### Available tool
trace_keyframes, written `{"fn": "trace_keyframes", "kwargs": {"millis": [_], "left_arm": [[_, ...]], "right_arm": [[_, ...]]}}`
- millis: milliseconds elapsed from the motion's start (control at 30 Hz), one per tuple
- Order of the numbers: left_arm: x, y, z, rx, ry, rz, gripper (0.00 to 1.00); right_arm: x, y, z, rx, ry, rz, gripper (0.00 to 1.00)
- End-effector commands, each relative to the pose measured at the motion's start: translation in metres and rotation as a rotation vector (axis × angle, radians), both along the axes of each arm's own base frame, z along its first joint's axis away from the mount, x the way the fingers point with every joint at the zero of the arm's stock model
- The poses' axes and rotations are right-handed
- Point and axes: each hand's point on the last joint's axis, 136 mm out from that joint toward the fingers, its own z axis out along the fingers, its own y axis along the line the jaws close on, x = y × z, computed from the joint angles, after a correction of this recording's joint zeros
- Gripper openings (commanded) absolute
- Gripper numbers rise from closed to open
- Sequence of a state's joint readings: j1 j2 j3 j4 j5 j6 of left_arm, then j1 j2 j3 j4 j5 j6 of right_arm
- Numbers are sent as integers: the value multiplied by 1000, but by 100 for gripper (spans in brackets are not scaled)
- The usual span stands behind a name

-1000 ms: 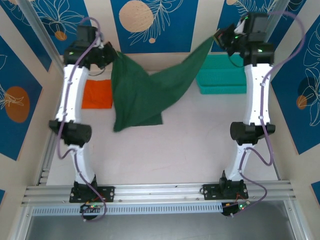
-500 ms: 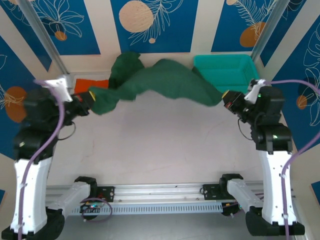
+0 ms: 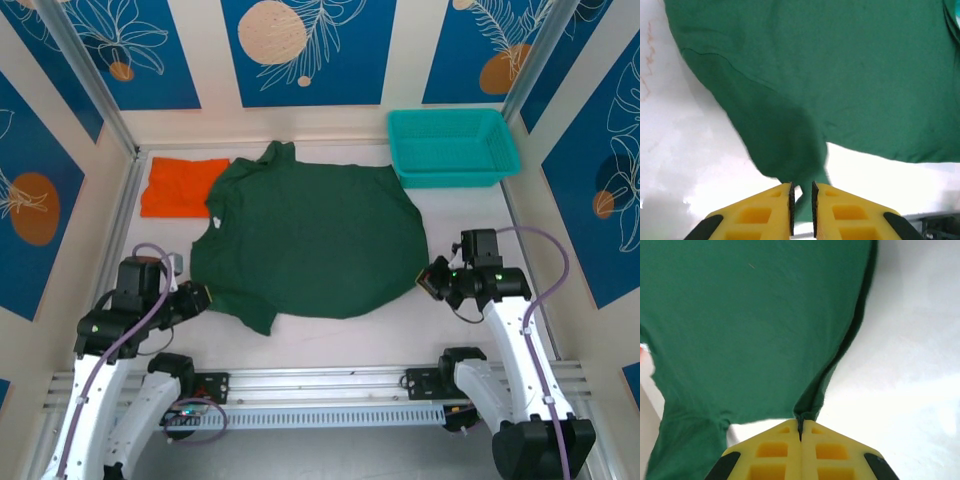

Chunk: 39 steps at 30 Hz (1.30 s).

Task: Fold and stack the t-shirts

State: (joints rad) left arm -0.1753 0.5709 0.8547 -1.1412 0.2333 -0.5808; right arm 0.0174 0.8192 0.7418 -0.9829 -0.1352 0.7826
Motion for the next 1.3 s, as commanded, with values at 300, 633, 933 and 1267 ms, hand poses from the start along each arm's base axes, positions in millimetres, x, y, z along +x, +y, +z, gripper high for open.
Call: {"fn": "trace_keyframes", "kwargs": {"millis": [300,633,933,1267], "left_arm": [[-28,1,-45,-51,358,173,36],[-61,6,-93,-24,640,290,51],[-66,11,-134,-6,705,403,28],[-49,7,-140,246,717,229,33]], "right_arm": [[-41,-9,-29,-10,239,-139,0],[-38,-13,-35,-25,254,-194,2],[-32,-8,-33,-4,237,-185,0],[-13,-2,-27,-2,199,-127,0]]}}
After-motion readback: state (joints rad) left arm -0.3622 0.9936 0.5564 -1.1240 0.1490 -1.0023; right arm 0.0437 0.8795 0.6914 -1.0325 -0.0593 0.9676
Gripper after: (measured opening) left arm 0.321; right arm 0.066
